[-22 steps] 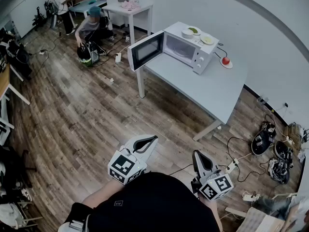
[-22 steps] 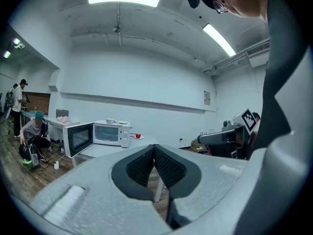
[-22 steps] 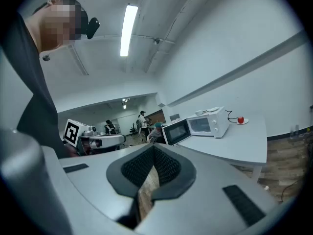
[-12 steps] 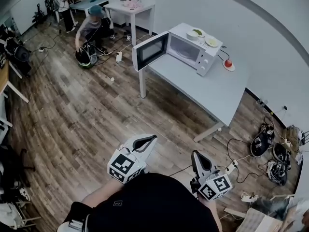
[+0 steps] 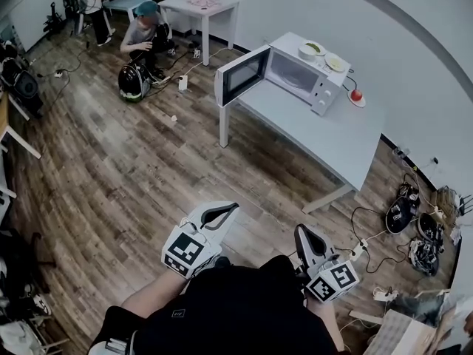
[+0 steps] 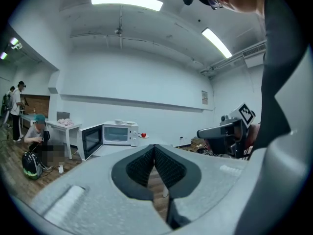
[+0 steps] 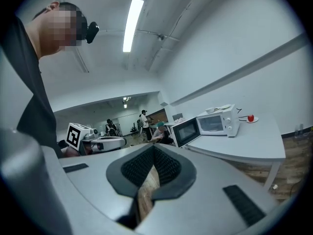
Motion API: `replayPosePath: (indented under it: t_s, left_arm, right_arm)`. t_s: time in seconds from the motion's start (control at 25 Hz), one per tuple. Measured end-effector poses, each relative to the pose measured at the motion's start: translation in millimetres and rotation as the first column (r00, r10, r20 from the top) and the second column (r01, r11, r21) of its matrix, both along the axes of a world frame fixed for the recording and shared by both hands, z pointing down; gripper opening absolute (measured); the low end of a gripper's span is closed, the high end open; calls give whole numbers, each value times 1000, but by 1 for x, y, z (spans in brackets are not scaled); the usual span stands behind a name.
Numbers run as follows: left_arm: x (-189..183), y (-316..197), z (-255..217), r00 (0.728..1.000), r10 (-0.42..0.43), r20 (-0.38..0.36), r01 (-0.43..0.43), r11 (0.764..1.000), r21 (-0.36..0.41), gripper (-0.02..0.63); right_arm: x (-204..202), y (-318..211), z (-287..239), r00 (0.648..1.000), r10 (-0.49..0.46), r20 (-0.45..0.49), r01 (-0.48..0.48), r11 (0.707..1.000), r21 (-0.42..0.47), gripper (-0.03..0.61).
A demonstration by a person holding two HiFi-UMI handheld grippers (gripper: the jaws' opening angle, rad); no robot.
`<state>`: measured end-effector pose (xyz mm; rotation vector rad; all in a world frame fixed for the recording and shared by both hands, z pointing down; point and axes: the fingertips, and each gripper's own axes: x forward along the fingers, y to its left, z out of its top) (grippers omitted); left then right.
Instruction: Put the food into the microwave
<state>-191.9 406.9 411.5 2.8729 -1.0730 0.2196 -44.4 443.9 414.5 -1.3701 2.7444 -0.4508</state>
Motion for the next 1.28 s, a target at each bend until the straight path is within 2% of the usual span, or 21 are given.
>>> replayPosePath:
  t_s: [0.12,0.36,0.68,0.92,1.28]
  left_arm:
    - [-11,-13,-3,1000,-17,-13,17,1000,5,8]
    - [3,-39,0,1000,3,-9,-3,1000,-2,8]
    - [16,-101,-5,999,-40,0,40,999,21,9]
    - [45,-165,-12,998,-64,17,64,997,39,8]
    - [116,-244,-19,997,-60,47,58,998,25,8]
  right_arm:
    - [-8,-3,0,1000,-12,12,12,1000,-5,11]
    - [1,-33,5,999,-14,44,15,999,-33,11]
    - [12,-102,15,993,-61,103,66,997,-43,11]
    - [41,-166,15,989,-89,114,94,995,-37,11]
    - [103,-248,13,984,-118,135,123,992,-27,11]
